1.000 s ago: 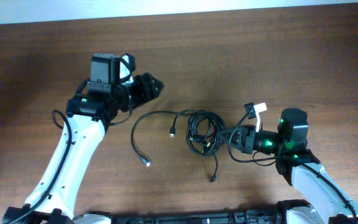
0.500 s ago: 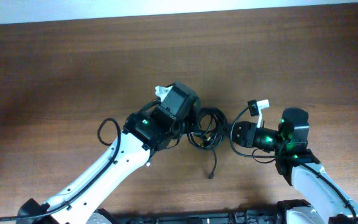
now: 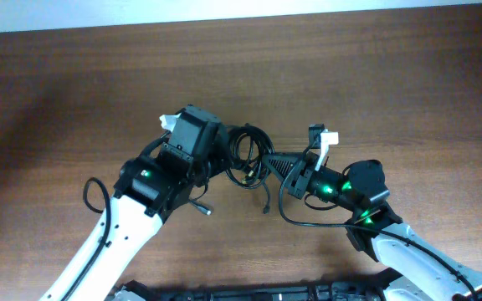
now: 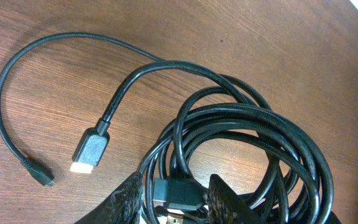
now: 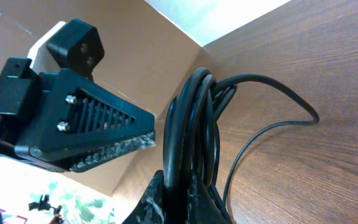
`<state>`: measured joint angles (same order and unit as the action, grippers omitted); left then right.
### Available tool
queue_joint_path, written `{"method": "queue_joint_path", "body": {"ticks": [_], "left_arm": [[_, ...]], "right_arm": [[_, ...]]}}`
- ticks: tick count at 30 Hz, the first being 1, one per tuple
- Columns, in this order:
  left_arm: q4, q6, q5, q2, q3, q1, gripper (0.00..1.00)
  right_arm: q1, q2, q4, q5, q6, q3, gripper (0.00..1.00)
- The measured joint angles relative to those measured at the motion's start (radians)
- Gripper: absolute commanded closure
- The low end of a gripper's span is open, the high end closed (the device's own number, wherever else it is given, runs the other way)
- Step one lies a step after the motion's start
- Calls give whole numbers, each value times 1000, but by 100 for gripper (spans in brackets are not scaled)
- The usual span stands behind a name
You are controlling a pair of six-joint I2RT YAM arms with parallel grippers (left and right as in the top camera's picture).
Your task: Untangle cables
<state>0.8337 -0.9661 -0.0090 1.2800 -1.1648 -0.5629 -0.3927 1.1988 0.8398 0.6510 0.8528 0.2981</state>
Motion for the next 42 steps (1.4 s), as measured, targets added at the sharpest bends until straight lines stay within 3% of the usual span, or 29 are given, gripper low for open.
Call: {"method": "queue_joint_path", "body": {"ticks": [2, 6, 13, 21, 24, 27, 30, 33, 34, 36, 37, 39, 42], "left_arm": [[0, -11, 13, 47, 0, 0, 76], [-18, -48, 45, 179, 0, 0, 76], [-115, -52, 141, 197, 1, 2, 74], [-21, -93, 223, 254, 0, 2, 80], [-18, -97, 222, 254, 0, 2, 100], [-14, -104, 185, 255, 0, 3, 100], [-8, -53, 160, 240, -2, 72, 100], [-6, -17, 131, 74, -15, 226, 100], [-6, -18, 130, 59, -17, 240, 100], [-7, -25, 133, 29, -18, 262, 100], [-7, -26, 133, 29, -18, 261, 100], [-6, -26, 133, 29, -18, 261, 100], [-6, -26, 133, 29, -18, 246, 100]], "right_arm": [[0, 0, 0, 0, 1, 0, 96], [0, 0, -1, 0, 0, 0, 96], [0, 0, -1, -3, 0, 0, 96], [0, 1, -5, 4, 1, -1, 96], [0, 1, -5, 5, 1, -1, 96], [-1, 1, -7, 8, 3, -1, 96], [-1, -2, -152, -20, 4, 6, 96], [-1, -2, -199, -43, 4, 6, 96], [-1, -4, -240, -46, 3, 9, 94], [-1, -4, -317, -49, 4, 10, 74], [-1, -4, -309, -39, 10, 10, 55], [-1, -5, -258, -2, 5, 10, 29], [-1, -5, -157, 20, 4, 10, 24]]}}
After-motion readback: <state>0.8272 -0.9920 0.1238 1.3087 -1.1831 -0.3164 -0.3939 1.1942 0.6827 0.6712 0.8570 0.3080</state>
